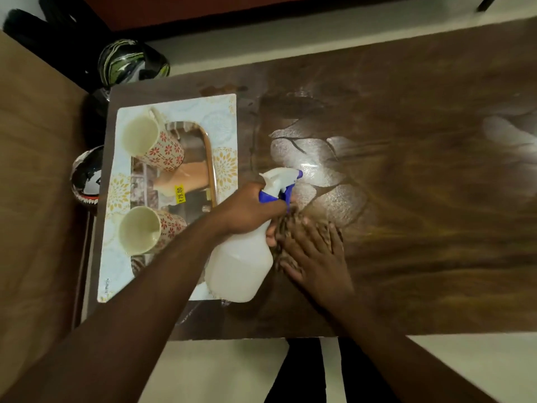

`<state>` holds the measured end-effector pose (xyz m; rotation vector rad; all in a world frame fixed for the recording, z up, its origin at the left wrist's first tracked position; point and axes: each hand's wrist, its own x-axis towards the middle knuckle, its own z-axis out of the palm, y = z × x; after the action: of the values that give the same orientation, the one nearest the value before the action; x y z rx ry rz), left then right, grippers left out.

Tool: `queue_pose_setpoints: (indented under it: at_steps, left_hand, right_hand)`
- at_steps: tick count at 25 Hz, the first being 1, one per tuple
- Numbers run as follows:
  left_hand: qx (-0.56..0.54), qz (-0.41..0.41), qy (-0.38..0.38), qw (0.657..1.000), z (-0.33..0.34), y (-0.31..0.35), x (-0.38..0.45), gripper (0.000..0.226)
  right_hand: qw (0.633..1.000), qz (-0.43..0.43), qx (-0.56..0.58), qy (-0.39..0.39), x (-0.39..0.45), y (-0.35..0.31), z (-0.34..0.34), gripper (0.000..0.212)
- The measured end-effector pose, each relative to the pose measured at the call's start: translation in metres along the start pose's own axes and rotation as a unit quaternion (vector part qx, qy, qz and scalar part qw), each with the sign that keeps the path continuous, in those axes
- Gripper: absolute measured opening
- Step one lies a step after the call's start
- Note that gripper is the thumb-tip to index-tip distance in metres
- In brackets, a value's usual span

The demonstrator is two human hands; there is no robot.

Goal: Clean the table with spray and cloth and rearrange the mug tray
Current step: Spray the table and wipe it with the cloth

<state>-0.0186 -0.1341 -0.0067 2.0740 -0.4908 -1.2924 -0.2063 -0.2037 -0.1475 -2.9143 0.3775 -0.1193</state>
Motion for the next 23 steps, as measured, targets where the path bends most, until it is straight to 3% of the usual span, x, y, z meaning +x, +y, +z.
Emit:
queue_pose_setpoints:
  at_steps: [2, 6, 7, 10, 11, 14, 17, 19, 23]
  left_hand:
    - [-0.017, -0.014, -0.025, 0.999, 0.012, -0.002, -0.006, 0.028]
    - [-0.018, -0.021, -0.03, 0.999, 0.031, -0.007, -0.016, 0.025]
    - [-0.02, -0.022, -0.018, 0.999, 0.034, -0.009, -0.021, 0.022]
    - [-0.034, -0.024, 0.016, 0.999, 0.035, -0.019, -0.04, 0.027]
    - [-0.044, -0.026, 0.025, 0.998, 0.033, -0.024, -0.049, 0.028]
    - [-0.071, -0.034, 0.073, 0.994, 0.022, -0.037, -0.083, 0.028]
    - [-0.069, -0.05, 0.12, 0.989, 0.018, -0.051, -0.117, 0.027]
    - [-0.077, -0.066, 0.117, 0.988, 0.024, -0.063, -0.126, 0.024]
    - [-0.115, -0.061, 0.086, 0.988, 0.035, -0.08, -0.122, 0.02]
  right_hand:
    - [0.999, -0.033, -0.024, -0.004, -0.031, 0.031, -0.003, 0.048]
    - [0.969, 0.244, -0.003, 0.036, 0.009, 0.041, -0.007, 0.047]
    - [0.972, 0.23, 0.017, 0.037, 0.01, 0.018, 0.0, 0.048]
    - [1.0, 0.003, -0.001, 0.0, -0.061, -0.037, 0.01, 0.048]
    - [1.0, -0.021, -0.008, -0.002, -0.086, -0.031, 0.008, 0.049]
    - [0.995, 0.097, -0.005, 0.034, -0.105, -0.007, 0.001, 0.052]
    - [0.976, 0.215, 0.016, 0.033, -0.064, -0.04, 0.007, 0.054]
    - [0.978, 0.2, 0.051, 0.015, -0.041, -0.069, 0.014, 0.056]
    - [0.999, 0.042, 0.024, -0.003, -0.059, -0.075, 0.022, 0.055]
